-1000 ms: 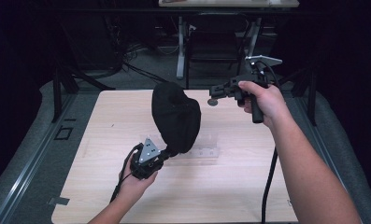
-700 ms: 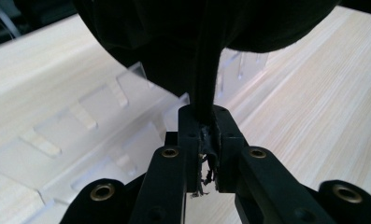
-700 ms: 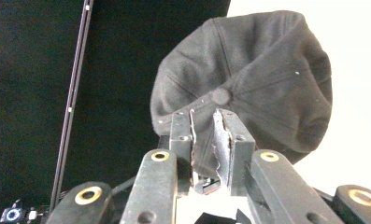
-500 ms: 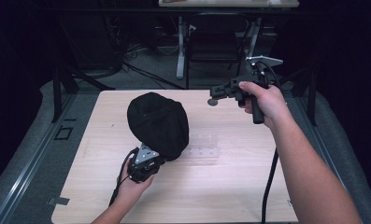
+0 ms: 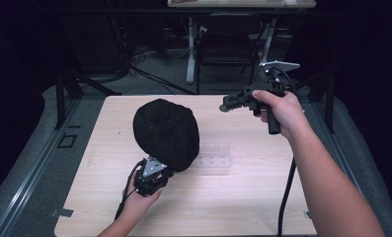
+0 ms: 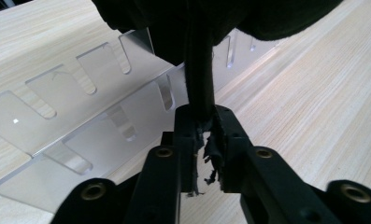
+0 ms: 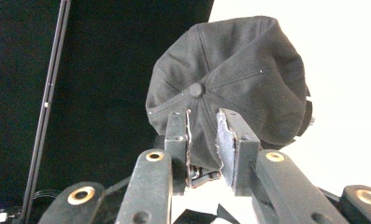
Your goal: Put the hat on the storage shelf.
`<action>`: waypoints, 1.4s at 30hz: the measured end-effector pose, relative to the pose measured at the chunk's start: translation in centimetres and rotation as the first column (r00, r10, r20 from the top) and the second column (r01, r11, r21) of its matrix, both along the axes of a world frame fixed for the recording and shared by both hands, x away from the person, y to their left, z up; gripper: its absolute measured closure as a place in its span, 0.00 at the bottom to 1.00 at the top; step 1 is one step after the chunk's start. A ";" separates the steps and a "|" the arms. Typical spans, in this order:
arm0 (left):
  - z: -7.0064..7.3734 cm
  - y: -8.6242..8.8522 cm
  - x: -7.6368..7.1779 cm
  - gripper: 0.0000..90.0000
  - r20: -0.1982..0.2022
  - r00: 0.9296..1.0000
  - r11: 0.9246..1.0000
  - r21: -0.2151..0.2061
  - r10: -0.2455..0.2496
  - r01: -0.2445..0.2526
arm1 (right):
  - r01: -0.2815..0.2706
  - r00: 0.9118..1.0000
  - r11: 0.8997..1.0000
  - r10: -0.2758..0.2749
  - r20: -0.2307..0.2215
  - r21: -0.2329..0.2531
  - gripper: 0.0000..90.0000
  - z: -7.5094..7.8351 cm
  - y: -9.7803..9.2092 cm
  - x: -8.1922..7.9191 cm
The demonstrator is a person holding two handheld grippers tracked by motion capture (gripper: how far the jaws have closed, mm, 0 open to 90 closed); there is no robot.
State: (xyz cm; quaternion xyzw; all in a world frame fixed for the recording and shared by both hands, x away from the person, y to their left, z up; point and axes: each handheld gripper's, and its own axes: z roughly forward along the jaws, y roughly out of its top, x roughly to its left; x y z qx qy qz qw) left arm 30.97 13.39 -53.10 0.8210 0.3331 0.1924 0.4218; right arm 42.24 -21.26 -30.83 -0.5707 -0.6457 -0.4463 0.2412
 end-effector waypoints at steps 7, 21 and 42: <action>0.7 1.3 -0.6 0.74 -0.030 0.999 0.999 -0.021 0.042 -0.043 | -0.002 1.000 1.000 0.002 0.008 -0.032 0.81 0.1 -0.1 -0.6; 1.1 7.3 -0.7 0.49 -0.064 0.986 0.982 -0.107 0.151 -0.157 | 0.085 0.993 0.969 -0.062 0.105 -0.232 0.76 -0.5 -1.3 -2.4; -1.2 10.6 -0.1 0.46 -0.086 0.968 0.965 -0.096 0.234 -0.242 | 0.252 0.942 0.805 -0.076 0.328 -0.538 0.47 -4.0 -2.3 -5.0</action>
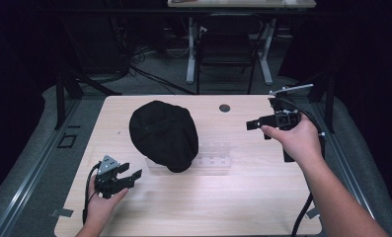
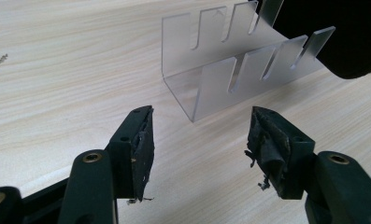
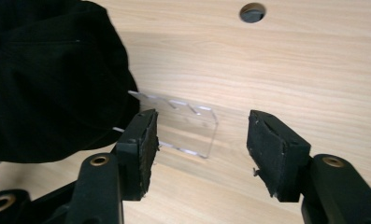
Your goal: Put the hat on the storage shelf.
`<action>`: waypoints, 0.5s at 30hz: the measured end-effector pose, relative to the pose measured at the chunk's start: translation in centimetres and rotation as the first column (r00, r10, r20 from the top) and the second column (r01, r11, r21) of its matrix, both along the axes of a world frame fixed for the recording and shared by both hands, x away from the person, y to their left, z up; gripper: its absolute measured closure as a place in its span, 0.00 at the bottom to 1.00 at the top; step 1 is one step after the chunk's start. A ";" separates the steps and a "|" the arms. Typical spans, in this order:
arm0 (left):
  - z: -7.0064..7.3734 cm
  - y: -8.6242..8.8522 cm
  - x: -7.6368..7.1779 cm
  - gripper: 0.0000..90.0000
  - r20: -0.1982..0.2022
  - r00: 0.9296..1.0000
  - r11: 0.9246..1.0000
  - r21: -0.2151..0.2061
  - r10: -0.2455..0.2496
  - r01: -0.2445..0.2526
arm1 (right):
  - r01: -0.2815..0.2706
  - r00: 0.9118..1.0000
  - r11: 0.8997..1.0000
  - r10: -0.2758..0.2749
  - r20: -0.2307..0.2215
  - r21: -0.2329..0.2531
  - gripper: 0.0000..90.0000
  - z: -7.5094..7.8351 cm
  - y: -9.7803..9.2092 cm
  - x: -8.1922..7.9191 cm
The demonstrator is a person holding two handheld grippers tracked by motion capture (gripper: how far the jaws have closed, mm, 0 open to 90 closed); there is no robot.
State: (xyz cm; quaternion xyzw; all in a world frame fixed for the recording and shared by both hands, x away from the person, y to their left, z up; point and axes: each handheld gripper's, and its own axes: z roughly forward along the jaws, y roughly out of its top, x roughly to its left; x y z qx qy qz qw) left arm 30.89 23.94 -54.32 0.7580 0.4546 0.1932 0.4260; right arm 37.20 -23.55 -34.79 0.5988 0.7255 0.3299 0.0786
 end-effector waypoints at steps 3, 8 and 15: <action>-0.1 0.0 0.0 0.46 0.003 1.000 1.000 0.000 -0.002 0.002 | 0.012 1.000 1.000 -0.012 0.020 -0.018 0.46 -0.5 -0.4 -0.5; -0.1 0.0 0.0 0.46 -0.001 1.000 1.000 -0.003 -0.002 0.002 | 0.012 0.999 0.999 -0.011 0.038 -0.034 0.46 -1.7 -0.8 -1.3; -0.3 -0.1 0.0 0.46 -0.006 1.000 1.000 0.000 -0.007 0.007 | 0.011 0.999 0.995 -0.006 0.052 -0.104 0.46 -4.4 -0.7 -2.6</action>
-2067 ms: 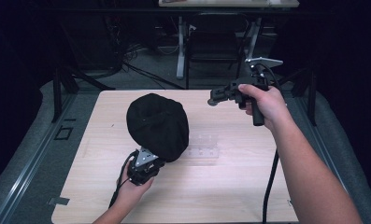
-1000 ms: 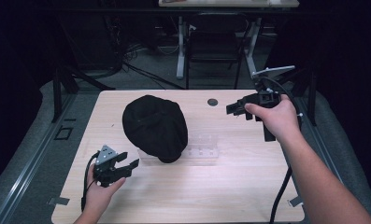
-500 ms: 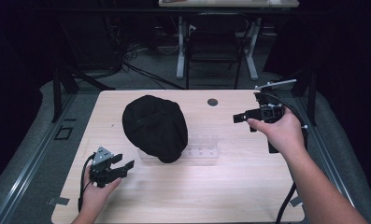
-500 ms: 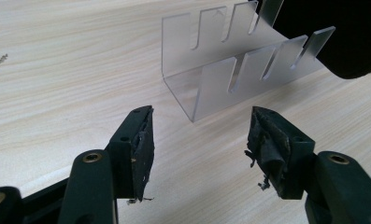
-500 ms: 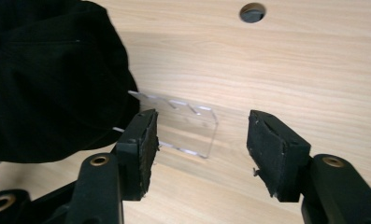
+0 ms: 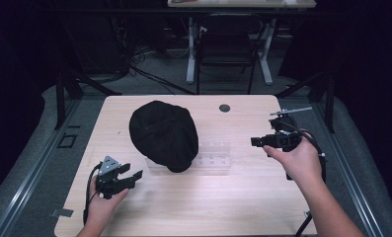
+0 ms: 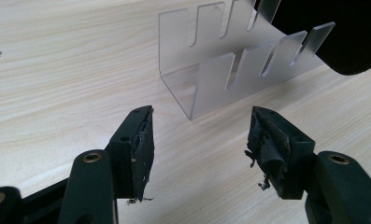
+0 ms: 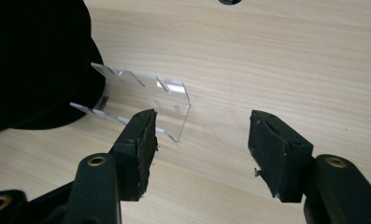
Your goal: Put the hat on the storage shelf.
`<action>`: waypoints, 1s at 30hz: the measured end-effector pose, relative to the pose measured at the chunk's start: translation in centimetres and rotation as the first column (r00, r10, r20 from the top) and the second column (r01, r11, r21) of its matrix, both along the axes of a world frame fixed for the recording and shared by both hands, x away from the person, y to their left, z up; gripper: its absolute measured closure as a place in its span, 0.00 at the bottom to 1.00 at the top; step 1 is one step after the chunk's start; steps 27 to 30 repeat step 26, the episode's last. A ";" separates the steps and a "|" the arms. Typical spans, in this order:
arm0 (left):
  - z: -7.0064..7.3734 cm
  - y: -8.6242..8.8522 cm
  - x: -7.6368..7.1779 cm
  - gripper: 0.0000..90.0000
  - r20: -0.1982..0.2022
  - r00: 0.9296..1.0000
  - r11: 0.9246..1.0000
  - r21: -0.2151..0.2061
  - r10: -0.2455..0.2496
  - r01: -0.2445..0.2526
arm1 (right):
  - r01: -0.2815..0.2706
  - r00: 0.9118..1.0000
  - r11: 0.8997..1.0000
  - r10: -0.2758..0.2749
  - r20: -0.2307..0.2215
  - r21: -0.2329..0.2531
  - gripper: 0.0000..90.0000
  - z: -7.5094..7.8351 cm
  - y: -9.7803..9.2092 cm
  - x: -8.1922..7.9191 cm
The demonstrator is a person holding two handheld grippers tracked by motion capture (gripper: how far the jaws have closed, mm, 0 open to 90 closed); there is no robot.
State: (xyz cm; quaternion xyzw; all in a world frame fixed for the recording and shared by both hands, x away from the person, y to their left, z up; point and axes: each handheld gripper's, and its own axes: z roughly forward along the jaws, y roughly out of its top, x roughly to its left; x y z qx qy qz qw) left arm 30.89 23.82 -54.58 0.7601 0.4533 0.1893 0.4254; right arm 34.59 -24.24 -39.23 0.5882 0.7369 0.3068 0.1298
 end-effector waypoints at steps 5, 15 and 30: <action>0.0 -0.1 0.0 0.46 -0.001 1.000 1.000 0.004 -0.002 0.002 | -0.010 1.000 0.997 0.009 -0.012 -0.077 0.47 -1.4 0.7 -0.7; -0.1 -0.2 -0.1 0.46 -0.003 1.000 1.000 0.003 -0.008 0.008 | -0.003 0.998 1.000 0.002 -0.061 -0.021 0.48 -5.8 0.9 -2.0; 0.2 -1.5 -0.6 0.46 0.030 0.998 0.999 -0.004 -0.054 0.054 | 0.048 0.999 0.999 -0.048 -0.001 -0.017 0.47 -9.6 0.2 -3.4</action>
